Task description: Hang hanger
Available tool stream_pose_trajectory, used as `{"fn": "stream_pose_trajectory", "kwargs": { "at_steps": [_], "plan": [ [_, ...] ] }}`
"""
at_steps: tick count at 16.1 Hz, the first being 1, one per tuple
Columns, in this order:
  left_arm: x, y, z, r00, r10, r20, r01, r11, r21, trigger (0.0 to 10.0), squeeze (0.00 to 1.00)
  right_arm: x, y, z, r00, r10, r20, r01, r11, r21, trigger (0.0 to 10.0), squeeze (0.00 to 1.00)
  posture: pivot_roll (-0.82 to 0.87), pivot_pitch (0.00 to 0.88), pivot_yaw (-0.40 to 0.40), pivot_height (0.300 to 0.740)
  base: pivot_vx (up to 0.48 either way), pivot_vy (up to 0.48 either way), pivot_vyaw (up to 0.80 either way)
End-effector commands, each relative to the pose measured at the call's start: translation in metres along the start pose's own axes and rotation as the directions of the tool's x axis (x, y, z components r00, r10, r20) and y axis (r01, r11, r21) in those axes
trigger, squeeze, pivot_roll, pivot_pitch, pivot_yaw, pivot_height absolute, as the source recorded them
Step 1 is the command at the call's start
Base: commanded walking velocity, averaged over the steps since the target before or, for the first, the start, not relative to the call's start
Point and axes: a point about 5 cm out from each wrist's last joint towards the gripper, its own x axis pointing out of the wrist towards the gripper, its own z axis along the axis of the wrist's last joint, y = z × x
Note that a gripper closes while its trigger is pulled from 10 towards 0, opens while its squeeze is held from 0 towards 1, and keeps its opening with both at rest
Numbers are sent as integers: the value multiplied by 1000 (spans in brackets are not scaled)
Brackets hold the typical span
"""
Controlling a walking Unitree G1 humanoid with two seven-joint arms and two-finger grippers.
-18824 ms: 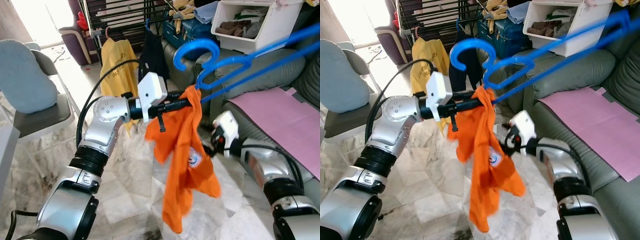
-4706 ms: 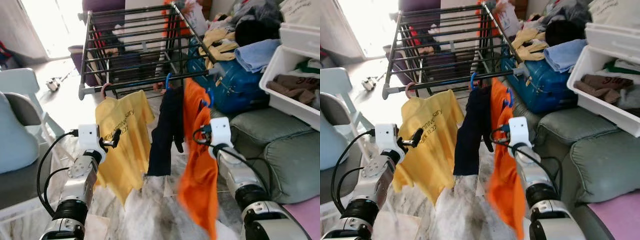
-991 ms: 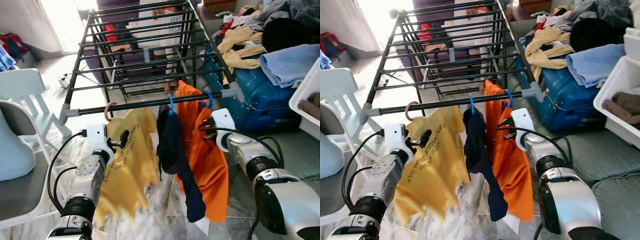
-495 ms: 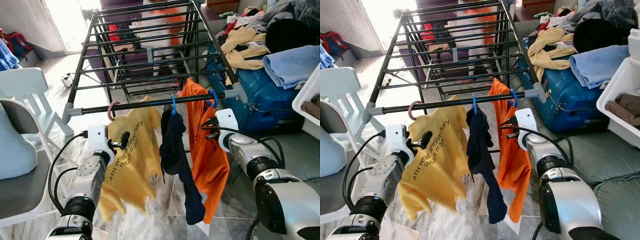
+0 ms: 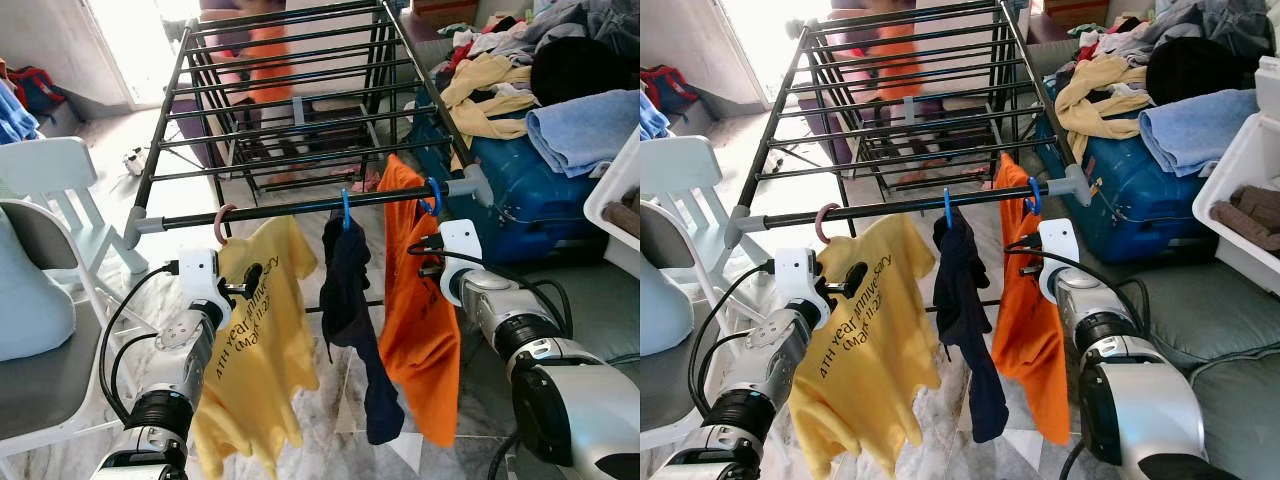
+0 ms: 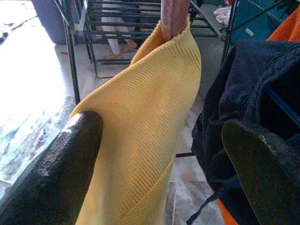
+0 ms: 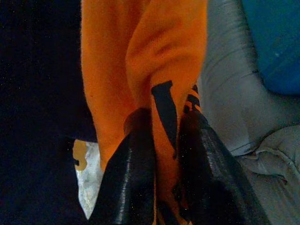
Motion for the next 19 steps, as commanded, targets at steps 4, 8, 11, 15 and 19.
{"fn": "stream_pose_trajectory", "kwargs": {
  "at_steps": [4, 8, 11, 15, 19],
  "plan": [
    [1, 1, 2, 1000, -5, -13, 6, 1000, 25, 10000, 0, 0, 0, 1, 1000, 7, 19, -7, 1000, 3, 10000, 1000, -161, 0, 94, 740, 0, 0, 0],
    [-3, 3, -3, 1000, 0, -25, 1, 998, 59, 10000, 0, -2, 1, 4, 996, 20, 92, -12, 997, -80, 10000, 1000, -165, 0, 91, 740, 0, 0, 0],
    [-5, 4, -3, 1000, -3, -28, 5, 998, 68, 10000, 0, -4, 2, -6, 991, 5, 137, 2, 999, -49, 10000, 1000, -171, 0, 101, 740, 0, 0, 0],
    [-7, 1, -4, 1000, -12, -23, 14, 996, 86, 10000, 0, -19, -5, -9, 956, -38, 292, 40, 999, 0, 10000, 1000, -169, 0, 92, 740, 0, 0, 0],
    [-7, -1, -5, 999, -13, -29, 16, 996, 92, 10000, 0, -29, -3, -15, 945, -39, 324, 37, 999, 11, 10000, 1000, -178, 0, 90, 740, -71, 0, 0]
  ]
}}
